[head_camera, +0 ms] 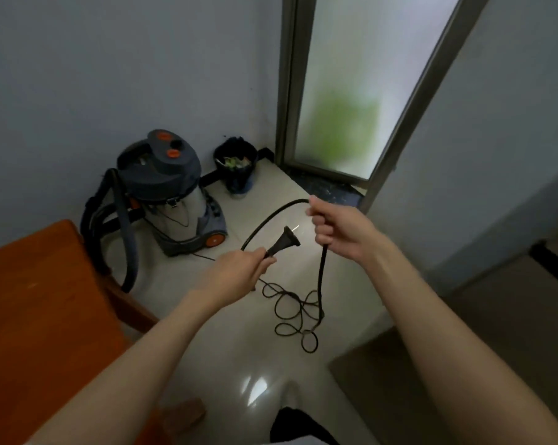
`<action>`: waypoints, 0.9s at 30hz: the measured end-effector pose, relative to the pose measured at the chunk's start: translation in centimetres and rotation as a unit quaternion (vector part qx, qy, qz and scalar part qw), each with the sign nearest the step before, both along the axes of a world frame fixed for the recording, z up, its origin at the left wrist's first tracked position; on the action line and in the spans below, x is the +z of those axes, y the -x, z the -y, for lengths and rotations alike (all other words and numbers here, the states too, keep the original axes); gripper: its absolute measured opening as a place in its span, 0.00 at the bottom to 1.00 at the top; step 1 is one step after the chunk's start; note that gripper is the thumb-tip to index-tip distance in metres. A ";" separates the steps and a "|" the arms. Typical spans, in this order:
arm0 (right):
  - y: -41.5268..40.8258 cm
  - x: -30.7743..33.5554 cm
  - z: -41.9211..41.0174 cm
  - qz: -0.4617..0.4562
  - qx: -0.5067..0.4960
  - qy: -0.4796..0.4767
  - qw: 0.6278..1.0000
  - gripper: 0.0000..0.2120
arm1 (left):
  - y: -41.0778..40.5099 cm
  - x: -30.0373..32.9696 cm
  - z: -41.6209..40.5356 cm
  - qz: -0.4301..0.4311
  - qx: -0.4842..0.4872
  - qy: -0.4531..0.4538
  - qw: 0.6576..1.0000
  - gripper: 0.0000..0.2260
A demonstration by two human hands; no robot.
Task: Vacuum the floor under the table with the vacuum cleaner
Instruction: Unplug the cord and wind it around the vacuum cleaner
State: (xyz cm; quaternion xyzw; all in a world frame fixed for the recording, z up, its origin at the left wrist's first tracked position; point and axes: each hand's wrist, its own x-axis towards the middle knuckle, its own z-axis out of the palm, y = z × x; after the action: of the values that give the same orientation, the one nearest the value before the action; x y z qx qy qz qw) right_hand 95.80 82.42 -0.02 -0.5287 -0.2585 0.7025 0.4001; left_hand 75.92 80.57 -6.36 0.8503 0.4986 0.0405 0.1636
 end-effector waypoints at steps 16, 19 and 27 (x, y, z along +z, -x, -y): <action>4.9 7.7 -14.5 -0.349 -0.208 0.042 0.913 0.07 | -2.4 2.5 -7.1 0.456 0.125 0.183 0.862 0.14; 4.9 4.8 -13.6 -0.157 -0.121 -0.042 0.979 0.15 | -0.7 4.3 -9.4 0.580 0.195 0.190 0.768 0.14; 7.8 0.3 -10.7 0.061 0.128 -0.213 0.967 0.09 | 2.2 11.8 -15.7 0.747 0.215 0.221 0.589 0.17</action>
State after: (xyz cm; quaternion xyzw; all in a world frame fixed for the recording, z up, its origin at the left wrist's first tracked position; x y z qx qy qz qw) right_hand 87.95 93.16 0.31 -0.4358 -0.4913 0.6432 0.3937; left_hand 73.72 96.28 5.41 0.3273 0.3639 0.5839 0.6477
